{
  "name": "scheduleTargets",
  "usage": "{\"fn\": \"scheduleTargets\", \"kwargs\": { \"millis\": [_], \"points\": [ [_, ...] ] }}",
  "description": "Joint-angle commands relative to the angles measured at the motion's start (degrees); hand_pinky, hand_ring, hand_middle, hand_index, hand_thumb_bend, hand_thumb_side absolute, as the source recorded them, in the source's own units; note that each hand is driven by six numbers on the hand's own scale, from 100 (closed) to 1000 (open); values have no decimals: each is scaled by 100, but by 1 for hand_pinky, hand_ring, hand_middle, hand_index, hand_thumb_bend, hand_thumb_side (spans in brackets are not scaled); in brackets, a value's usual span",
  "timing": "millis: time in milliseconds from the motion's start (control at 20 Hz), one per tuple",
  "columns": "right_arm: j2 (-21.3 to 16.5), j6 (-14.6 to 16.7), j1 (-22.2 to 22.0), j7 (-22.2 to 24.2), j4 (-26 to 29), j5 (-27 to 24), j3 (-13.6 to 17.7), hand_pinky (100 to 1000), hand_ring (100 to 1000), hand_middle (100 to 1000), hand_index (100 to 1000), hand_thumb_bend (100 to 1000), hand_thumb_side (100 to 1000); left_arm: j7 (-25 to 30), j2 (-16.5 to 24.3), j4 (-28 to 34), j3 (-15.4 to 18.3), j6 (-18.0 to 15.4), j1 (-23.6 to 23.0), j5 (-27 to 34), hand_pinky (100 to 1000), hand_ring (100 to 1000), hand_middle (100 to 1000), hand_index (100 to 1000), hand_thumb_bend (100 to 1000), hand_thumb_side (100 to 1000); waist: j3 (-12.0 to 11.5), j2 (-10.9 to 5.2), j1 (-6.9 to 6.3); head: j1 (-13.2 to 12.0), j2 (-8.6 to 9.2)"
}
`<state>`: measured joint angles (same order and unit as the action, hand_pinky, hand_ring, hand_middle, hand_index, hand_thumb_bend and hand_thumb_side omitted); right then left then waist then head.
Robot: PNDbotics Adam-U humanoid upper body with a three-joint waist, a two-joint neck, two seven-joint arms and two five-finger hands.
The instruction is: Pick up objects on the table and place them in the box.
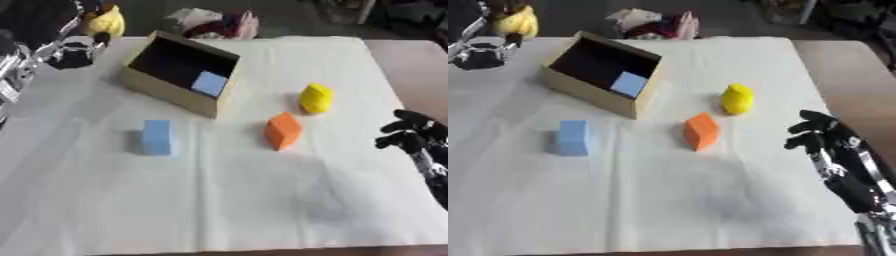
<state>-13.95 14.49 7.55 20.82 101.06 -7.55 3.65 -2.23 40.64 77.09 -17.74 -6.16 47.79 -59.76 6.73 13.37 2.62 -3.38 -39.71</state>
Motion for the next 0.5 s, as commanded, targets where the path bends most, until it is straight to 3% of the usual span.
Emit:
{"fn": "scheduleTargets", "kwargs": {
  "millis": [50,250,400,450,500],
  "points": [
    [-133,13,45,28,86,-35,16,738,602,660,861,100,470,58,-180,-251,-50,-87,221,-173,351,318,256,466,100,211,22,-112,3,-1,77],
    [-124,19,42,48,76,-50,2,739,602,660,861,100,470,-33,-508,-772,-75,-164,298,-362,509,427,364,573,100,225,65,-103,25,-33,82],
    [-114,23,43,66,70,-61,-9,739,602,660,861,100,470,-116,-658,-1064,-63,-157,323,-487,655,550,507,734,100,236,99,-95,42,-48,96],
    [-113,24,42,70,67,-65,-10,739,602,660,861,100,470,-134,-691,-1137,-59,-153,330,-532,665,563,521,749,100,236,106,-93,45,-53,99],
    [-113,25,41,74,64,-67,-11,739,602,661,861,100,470,-154,-718,-1196,-54,-149,334,-583,710,629,597,811,147,247,111,-91,47,-59,97]
  ]
}}
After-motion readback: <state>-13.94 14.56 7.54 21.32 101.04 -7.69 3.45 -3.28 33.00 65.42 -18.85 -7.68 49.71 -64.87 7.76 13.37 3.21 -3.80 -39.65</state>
